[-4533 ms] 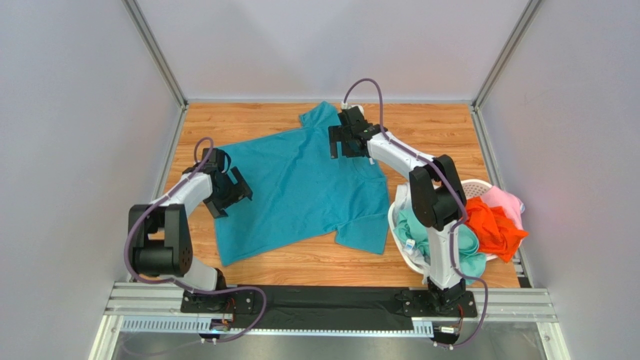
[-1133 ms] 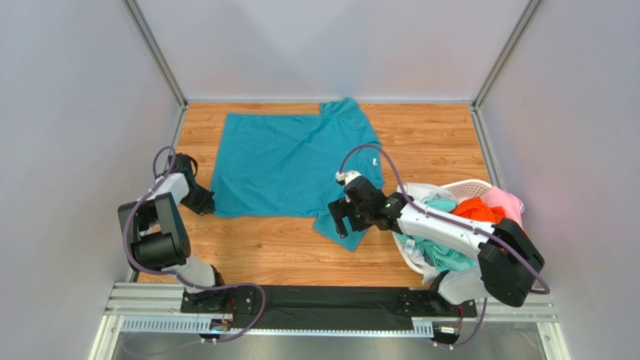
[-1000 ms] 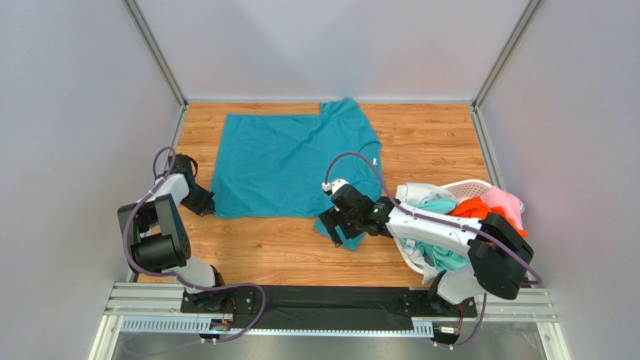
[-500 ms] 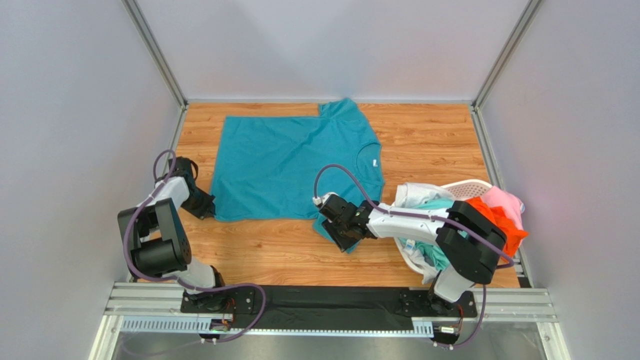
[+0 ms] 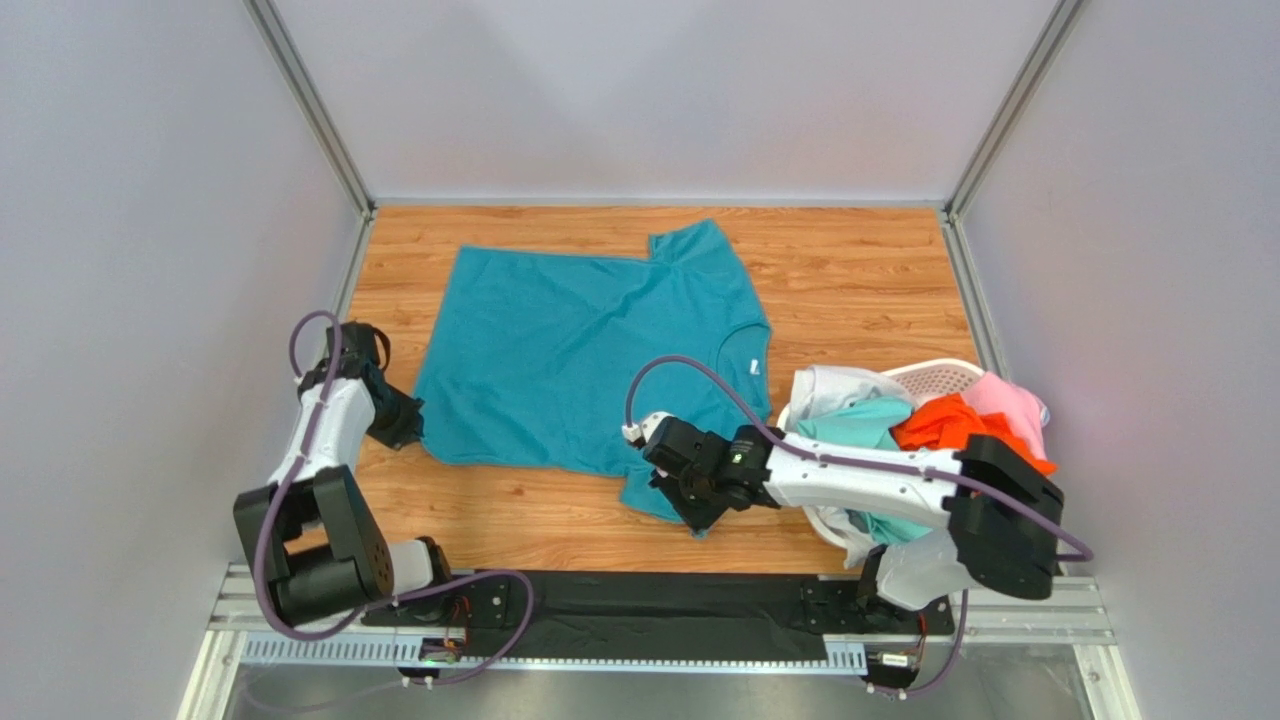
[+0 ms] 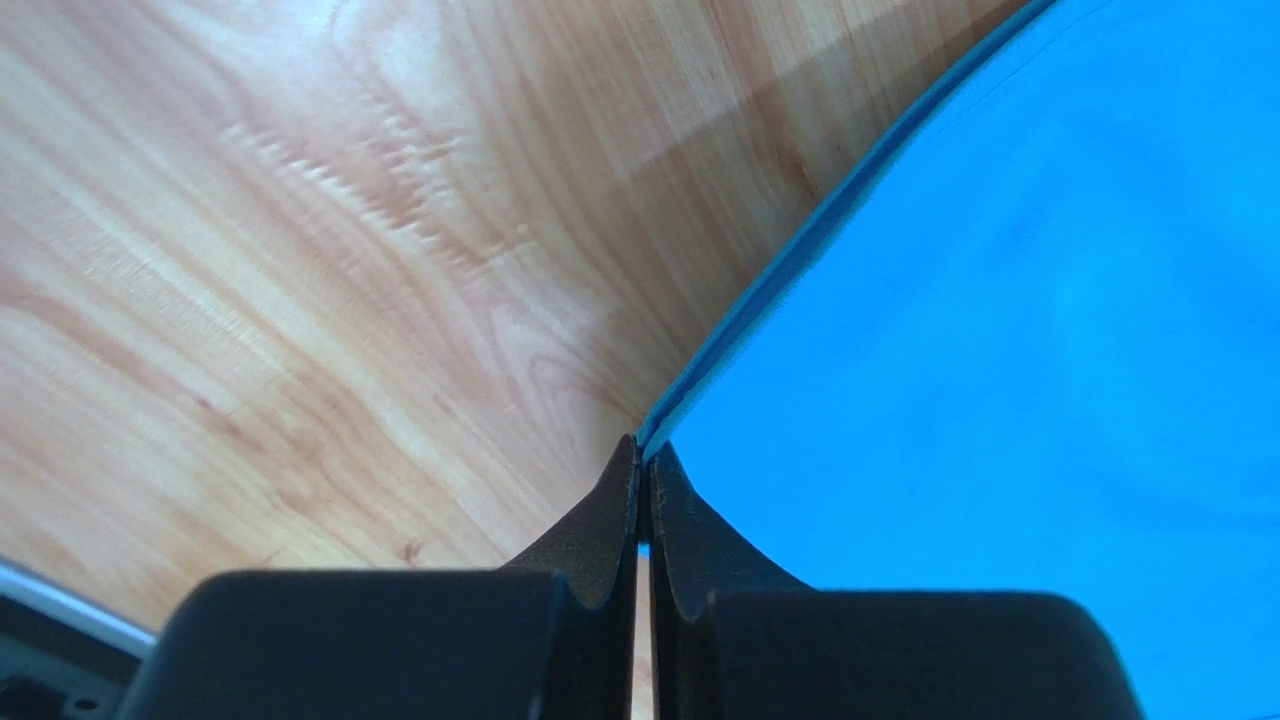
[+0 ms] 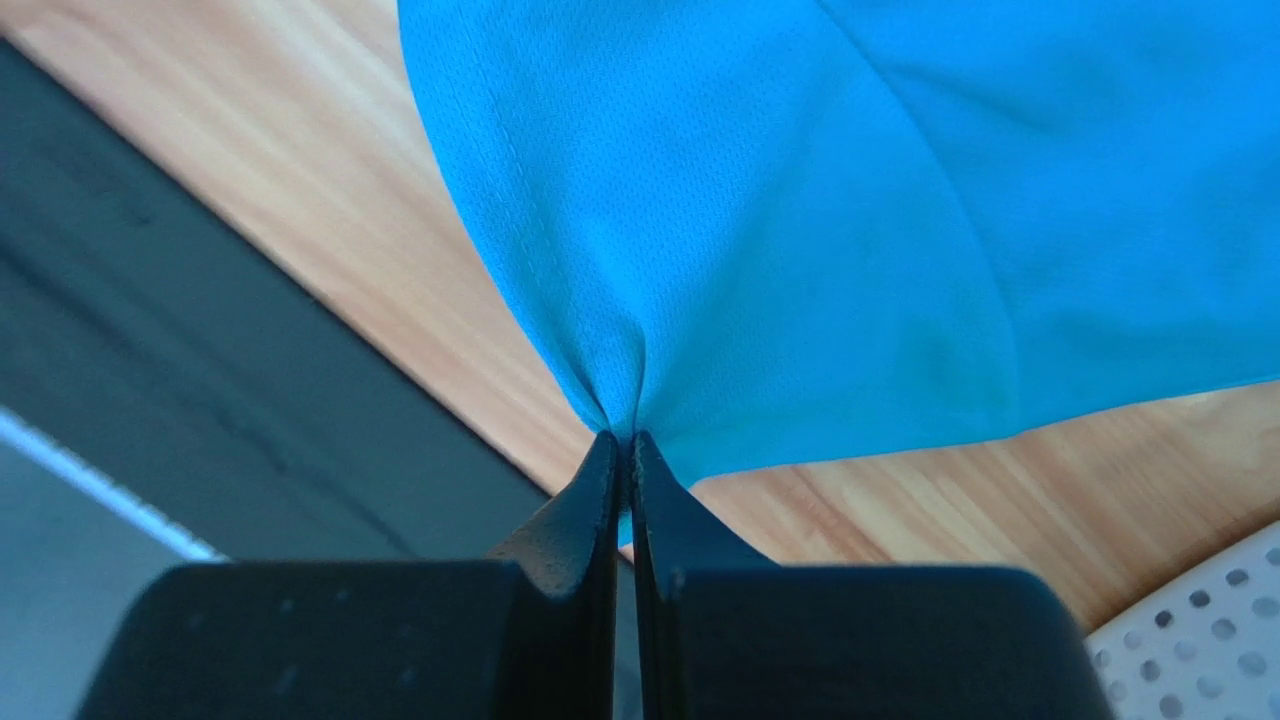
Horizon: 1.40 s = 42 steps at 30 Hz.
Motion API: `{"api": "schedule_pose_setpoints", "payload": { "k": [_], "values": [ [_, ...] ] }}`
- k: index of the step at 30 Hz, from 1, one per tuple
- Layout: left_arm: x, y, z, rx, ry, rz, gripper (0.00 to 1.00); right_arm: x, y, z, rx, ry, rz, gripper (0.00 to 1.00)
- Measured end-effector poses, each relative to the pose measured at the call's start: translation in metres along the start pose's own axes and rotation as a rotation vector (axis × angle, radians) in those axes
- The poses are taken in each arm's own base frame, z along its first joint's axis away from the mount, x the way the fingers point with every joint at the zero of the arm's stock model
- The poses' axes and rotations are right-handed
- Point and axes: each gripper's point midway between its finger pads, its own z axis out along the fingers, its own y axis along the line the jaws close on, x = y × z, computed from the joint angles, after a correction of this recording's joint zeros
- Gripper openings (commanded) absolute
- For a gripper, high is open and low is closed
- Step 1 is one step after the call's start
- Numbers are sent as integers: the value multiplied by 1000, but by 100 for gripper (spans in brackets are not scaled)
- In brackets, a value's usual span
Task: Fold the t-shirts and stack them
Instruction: Fold the tshirt
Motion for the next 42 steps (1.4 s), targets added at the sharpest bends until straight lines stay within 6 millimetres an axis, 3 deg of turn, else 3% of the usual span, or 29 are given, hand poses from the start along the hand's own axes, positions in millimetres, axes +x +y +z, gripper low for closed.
{"api": "schedule_pose_setpoints", "payload": {
  "k": [4,9,22,34,42],
  "values": [
    [-2,3,-16,14,-39,-4,0,-4,9,-26,-57,-56,7,0],
    [2,4,-21,19,-21,-7,0,-15,-2,-40,-28,-89,38,0],
    [-23,-34,-35,96,-10,-25,0,-97,-93,-61,233,-229,207,0],
    [-43,-69,-16,121,47,-35,0,-123,-142,-60,327,-229,256,0],
    [-54,-96,-4,137,50,-8,0,-139,-163,-54,354,-218,257,0]
  ]
}}
